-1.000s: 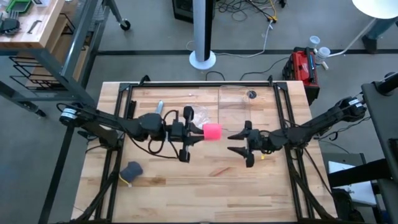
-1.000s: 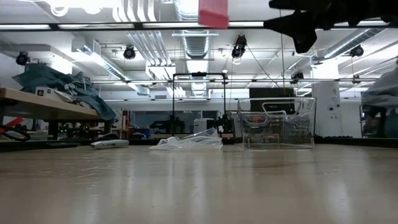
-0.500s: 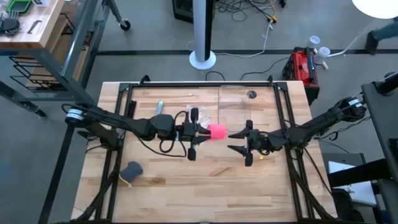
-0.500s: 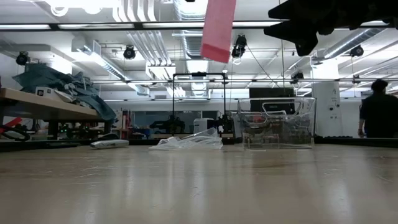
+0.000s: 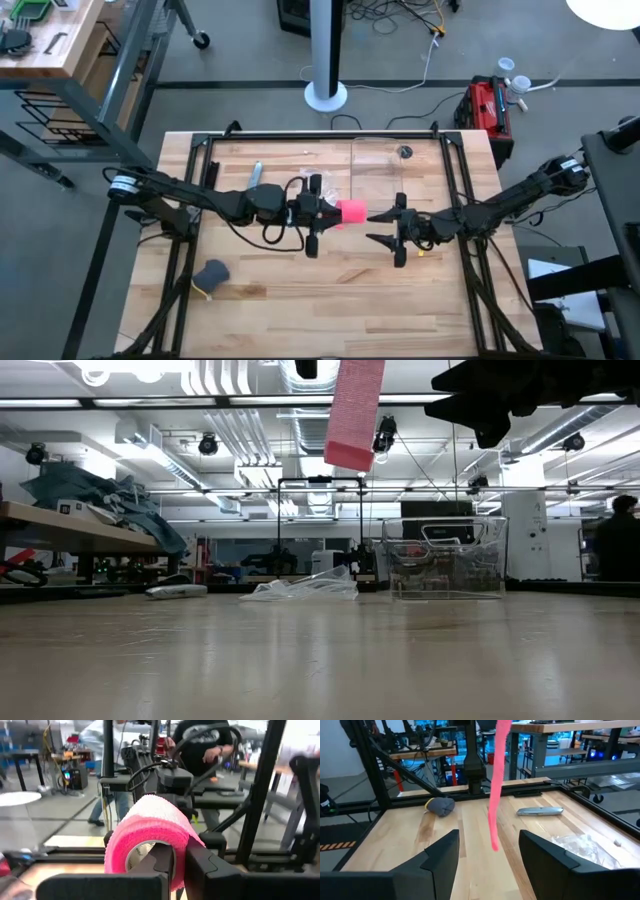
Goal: Roll bandage
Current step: Roll the pink bandage
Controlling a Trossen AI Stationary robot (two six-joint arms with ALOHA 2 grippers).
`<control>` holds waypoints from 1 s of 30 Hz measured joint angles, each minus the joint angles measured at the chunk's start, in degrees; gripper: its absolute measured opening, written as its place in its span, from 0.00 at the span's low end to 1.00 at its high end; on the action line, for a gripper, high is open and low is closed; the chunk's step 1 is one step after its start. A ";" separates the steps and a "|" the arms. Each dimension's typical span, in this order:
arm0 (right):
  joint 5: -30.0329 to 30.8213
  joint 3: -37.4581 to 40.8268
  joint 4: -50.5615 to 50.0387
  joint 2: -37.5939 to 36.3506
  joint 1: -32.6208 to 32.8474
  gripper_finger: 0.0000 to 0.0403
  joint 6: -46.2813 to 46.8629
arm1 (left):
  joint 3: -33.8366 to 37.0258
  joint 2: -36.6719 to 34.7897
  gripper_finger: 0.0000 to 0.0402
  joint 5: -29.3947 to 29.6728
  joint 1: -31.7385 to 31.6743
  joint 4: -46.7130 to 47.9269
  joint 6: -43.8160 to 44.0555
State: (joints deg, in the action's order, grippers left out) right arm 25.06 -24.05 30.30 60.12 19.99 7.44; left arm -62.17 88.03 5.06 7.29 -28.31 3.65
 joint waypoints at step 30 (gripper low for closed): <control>6.81 -15.67 11.54 15.65 -0.90 0.49 -7.48 | 0.00 0.28 0.03 -7.33 0.16 -5.55 0.94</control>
State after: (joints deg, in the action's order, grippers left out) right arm 31.87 -39.72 41.85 75.76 19.09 -0.04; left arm -62.17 88.31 -2.27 7.46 -33.86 4.60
